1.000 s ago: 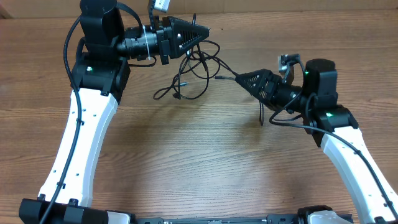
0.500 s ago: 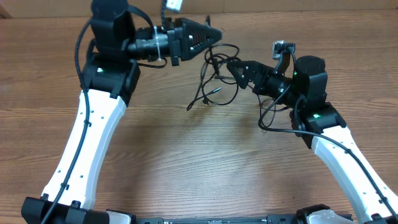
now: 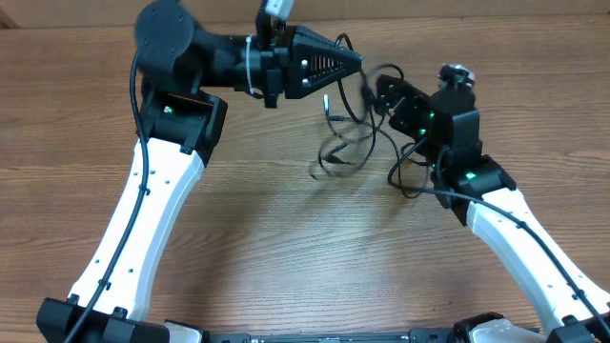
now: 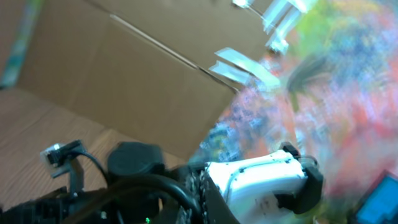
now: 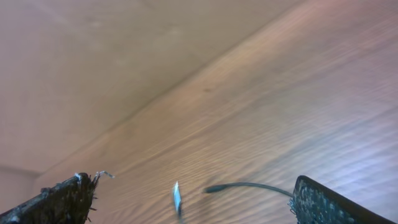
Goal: Untangle cables
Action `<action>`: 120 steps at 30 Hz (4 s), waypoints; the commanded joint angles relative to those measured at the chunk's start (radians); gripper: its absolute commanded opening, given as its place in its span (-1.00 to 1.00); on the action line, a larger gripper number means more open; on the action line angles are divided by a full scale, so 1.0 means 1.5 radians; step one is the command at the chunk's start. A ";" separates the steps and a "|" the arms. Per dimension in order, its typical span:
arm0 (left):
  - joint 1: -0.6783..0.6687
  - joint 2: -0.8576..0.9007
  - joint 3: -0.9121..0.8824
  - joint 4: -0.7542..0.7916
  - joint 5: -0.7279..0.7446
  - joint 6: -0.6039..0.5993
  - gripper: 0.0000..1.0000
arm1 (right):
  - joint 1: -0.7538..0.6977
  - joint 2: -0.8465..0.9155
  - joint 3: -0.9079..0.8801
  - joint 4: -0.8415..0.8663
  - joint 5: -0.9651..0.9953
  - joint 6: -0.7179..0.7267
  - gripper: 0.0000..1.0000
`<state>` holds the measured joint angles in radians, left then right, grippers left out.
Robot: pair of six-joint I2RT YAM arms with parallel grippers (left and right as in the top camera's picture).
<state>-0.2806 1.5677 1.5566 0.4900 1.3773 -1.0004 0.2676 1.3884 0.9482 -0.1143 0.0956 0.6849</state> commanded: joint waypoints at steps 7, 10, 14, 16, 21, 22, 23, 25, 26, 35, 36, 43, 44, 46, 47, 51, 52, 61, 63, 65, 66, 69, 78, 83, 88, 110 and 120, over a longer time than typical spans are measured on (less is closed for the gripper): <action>0.090 -0.013 0.016 0.182 0.018 -0.141 -0.91 | -0.058 0.028 0.002 -0.171 0.071 0.001 0.99; 0.118 -0.013 0.016 0.182 0.011 -0.140 -0.92 | -0.071 0.028 0.002 -0.212 0.083 0.002 0.99; 0.137 -0.012 0.016 0.176 0.007 -0.122 -0.90 | -0.080 0.028 0.002 -0.220 0.027 -0.004 0.94; 0.137 -0.012 0.016 0.152 0.007 -0.085 -0.86 | -0.080 0.027 0.002 -0.217 -0.049 -0.016 0.56; 0.131 -0.011 0.016 -0.052 -0.030 0.069 -0.78 | -0.080 0.026 0.002 -0.217 -0.255 -0.024 -0.92; 0.128 -0.011 0.016 -0.114 -0.052 0.104 -0.77 | -0.080 0.024 0.002 -0.217 -0.287 -0.024 -0.92; 0.126 -0.011 0.016 -0.171 -0.077 0.131 -0.77 | -0.080 0.021 0.002 -0.217 -0.313 -0.024 -0.92; 0.120 -0.011 0.016 -0.305 -0.154 0.185 -0.77 | -0.080 0.010 0.002 -0.214 -0.370 -0.032 -0.92; 0.115 -0.010 0.016 -0.374 -0.205 0.208 -0.74 | -0.080 0.006 0.002 -0.209 -0.396 -0.045 -0.93; 0.001 0.039 0.016 -0.594 -0.497 0.354 -0.31 | -0.106 -0.012 0.002 -0.221 -0.454 -0.129 -0.35; -0.013 0.048 0.016 -0.594 -0.516 0.370 -0.30 | -0.113 -0.013 0.002 -0.226 -0.454 -0.125 -0.31; -0.104 0.144 0.016 -0.577 -0.594 0.366 0.04 | -0.230 -0.050 0.002 -0.297 -0.454 -0.126 0.29; -0.114 0.162 0.016 -0.572 -0.594 0.354 0.16 | -0.250 -0.057 0.002 -0.305 -0.454 -0.126 0.31; -0.130 0.200 0.016 -0.555 -0.596 0.307 0.23 | -0.285 -0.067 0.002 -0.316 -0.454 -0.125 0.38; -0.137 0.220 0.016 -0.543 -0.599 0.271 0.25 | -0.299 -0.071 0.002 -0.321 -0.454 -0.125 0.43; -0.155 0.299 0.016 -0.469 -0.602 0.101 0.20 | -0.338 -0.074 0.002 -0.350 -0.453 -0.126 0.57; -0.159 0.320 0.016 -0.440 -0.598 0.058 0.15 | -0.342 -0.074 0.002 -0.356 -0.451 -0.126 0.58; -0.186 0.466 0.016 -0.272 -0.563 -0.210 0.16 | -0.344 -0.074 0.002 -0.377 -0.413 -0.126 0.62; -0.186 0.489 0.016 -0.245 -0.569 -0.222 0.18 | -0.344 -0.074 0.002 -0.377 -0.412 -0.126 0.69; -0.186 0.507 0.016 -0.216 -0.570 -0.240 0.17 | -0.344 -0.074 0.002 -0.381 -0.396 -0.126 0.75; -0.187 0.512 0.016 -0.209 -0.568 -0.256 0.17 | -0.344 -0.074 0.002 -0.385 -0.388 -0.126 0.78; -0.193 0.517 0.016 -0.209 -0.595 -0.273 0.15 | -0.344 -0.073 0.002 -0.406 -0.349 -0.126 0.84; -0.203 0.517 0.016 -0.097 -0.720 -0.266 -0.81 | -0.344 -0.073 0.001 -0.426 -0.326 -0.126 0.87; -0.194 0.517 0.016 0.040 -0.615 -0.197 -0.92 | -0.344 -0.073 0.001 -0.440 -0.335 -0.126 0.87; -0.161 0.516 0.017 0.203 -0.381 -0.154 -0.91 | -0.344 -0.073 0.001 -0.444 -0.392 -0.126 0.87; -0.078 0.446 0.017 0.608 -0.022 -0.456 -0.92 | -0.343 -0.073 0.032 -0.357 -0.499 -0.201 0.80; -0.102 0.371 0.118 -0.159 -0.242 0.035 -0.92 | -0.344 -0.105 0.110 -0.415 -0.461 -0.239 0.78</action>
<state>-0.4084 2.1685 1.6314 0.3996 1.1599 -1.2903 -0.2443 1.2789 1.0317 -0.7235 -0.6342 0.3695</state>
